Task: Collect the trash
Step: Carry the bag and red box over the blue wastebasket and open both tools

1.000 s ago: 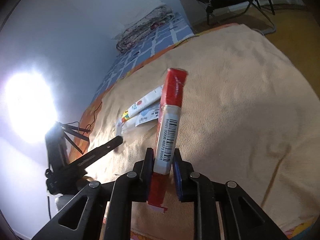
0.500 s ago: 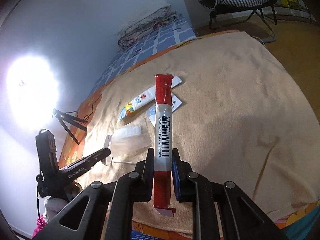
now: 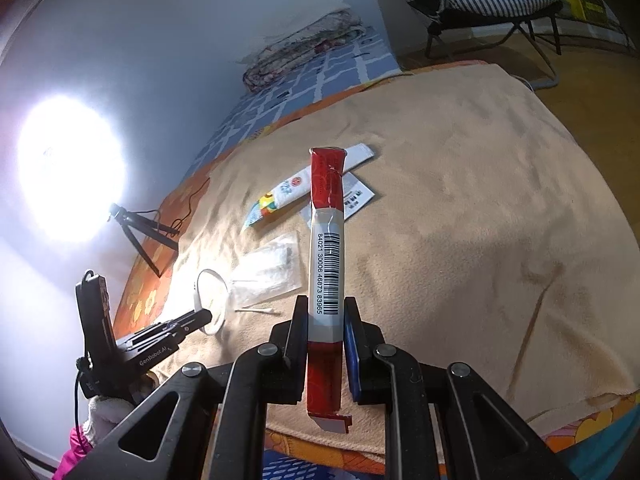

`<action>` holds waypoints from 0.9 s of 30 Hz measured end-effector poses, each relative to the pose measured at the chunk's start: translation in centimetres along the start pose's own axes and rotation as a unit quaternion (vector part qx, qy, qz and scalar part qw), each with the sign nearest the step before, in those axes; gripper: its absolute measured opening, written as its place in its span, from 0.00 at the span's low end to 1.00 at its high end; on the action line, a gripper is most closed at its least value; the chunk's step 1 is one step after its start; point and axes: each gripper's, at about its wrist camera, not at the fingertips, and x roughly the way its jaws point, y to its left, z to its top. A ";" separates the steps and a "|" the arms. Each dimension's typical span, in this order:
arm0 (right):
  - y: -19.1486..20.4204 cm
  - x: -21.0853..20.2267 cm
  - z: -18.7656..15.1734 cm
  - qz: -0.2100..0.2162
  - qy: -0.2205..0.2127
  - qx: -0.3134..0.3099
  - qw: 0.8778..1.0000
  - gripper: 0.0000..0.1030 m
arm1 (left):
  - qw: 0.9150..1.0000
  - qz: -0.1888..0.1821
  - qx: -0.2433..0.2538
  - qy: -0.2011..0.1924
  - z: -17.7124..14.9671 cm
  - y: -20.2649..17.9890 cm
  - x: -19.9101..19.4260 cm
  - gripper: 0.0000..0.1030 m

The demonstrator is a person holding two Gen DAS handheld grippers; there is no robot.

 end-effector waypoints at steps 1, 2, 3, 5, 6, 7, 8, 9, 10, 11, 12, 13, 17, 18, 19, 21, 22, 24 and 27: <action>0.3 -0.2 -0.1 0.001 0.000 -0.005 1.000 0.14 | 1.000 -0.003 -0.001 -0.002 -0.1 0.0 -0.4 0.07; 0.6 -0.6 -0.3 0.003 -0.001 -0.010 1.000 0.14 | 1.000 -0.007 0.000 -0.003 -0.3 -0.1 -1.0 0.07; 0.8 -0.8 -0.4 0.005 0.000 -0.013 1.000 0.14 | 1.000 -0.010 0.002 -0.005 -0.4 -0.3 -1.4 0.07; 1.5 -1.5 -0.9 0.008 0.000 -0.025 1.000 0.14 | 1.000 -0.012 0.011 -0.012 -0.8 -0.8 -2.5 0.07; 1.9 -1.8 -1.2 0.009 0.000 -0.030 1.000 0.14 | 1.000 -0.014 0.014 -0.014 -1.0 -1.1 -3.0 0.07; 2.1 -2.1 -1.4 0.010 0.001 -0.034 0.999 0.14 | 1.000 -0.019 0.016 -0.016 -1.3 -1.3 -3.6 0.06; 2.4 -2.5 -1.8 0.013 0.002 -0.037 0.999 0.14 | 0.999 -0.024 0.017 -0.018 -1.7 -1.6 -4.1 0.06; 2.6 -2.8 -2.1 0.016 0.004 -0.040 0.999 0.14 | 0.999 -0.028 0.018 -0.020 -2.0 -1.8 -4.6 0.06; 2.8 -3.1 -2.4 0.018 0.005 -0.042 0.999 0.14 | 0.999 -0.031 0.022 -0.022 -2.3 -2.2 -5.0 0.06; 3.1 -3.6 -2.9 0.018 0.007 -0.048 0.999 0.14 | 0.999 -0.031 0.028 -0.024 -2.8 -2.6 -5.5 0.05; 3.3 -3.9 -3.3 0.017 0.008 -0.052 0.998 0.14 | 0.999 -0.033 0.030 -0.025 -3.1 -2.8 -5.9 0.05; 3.5 -4.3 -3.9 0.018 0.010 -0.057 0.998 0.14 | 0.999 -0.039 0.030 -0.025 -3.5 -3.1 -6.2 0.05; 4.2 -5.9 -6.3 0.019 0.018 -0.077 0.997 0.14 | 0.997 -0.065 0.032 -0.020 -5.5 -4.3 -7.8 0.05; 4.3 -6.2 -7.0 0.018 0.021 -0.080 0.996 0.14 | 0.997 -0.070 0.034 -0.020 -6.0 -4.7 -8.1 0.05; 4.3 -6.4 -7.6 0.018 0.023 -0.081 0.996 0.14 | 0.996 -0.076 0.037 -0.019 -6.6 -5.1 -8.6 0.05; 4.2 -6.6 -8.9 0.020 0.035 -0.080 0.996 0.14 | 0.995 -0.087 0.043 -0.016 -7.7 -6.1 -9.2 0.05; 4.2 -6.7 -9.4 0.021 0.040 -0.079 0.996 0.14 | 0.995 -0.092 0.046 -0.014 -8.3 -6.6 -9.4 0.05; 3.9 -6.7 -10.9 0.023 0.055 -0.076 0.995 0.14 | 0.993 -0.103 0.056 -0.007 -9.8 -7.7 -9.9 0.05; 3.5 -7.2 -12.8 0.022 0.065 -0.074 0.995 0.14 | 0.991 -0.114 0.067 0.004 -11.8 -8.9 -10.2 0.05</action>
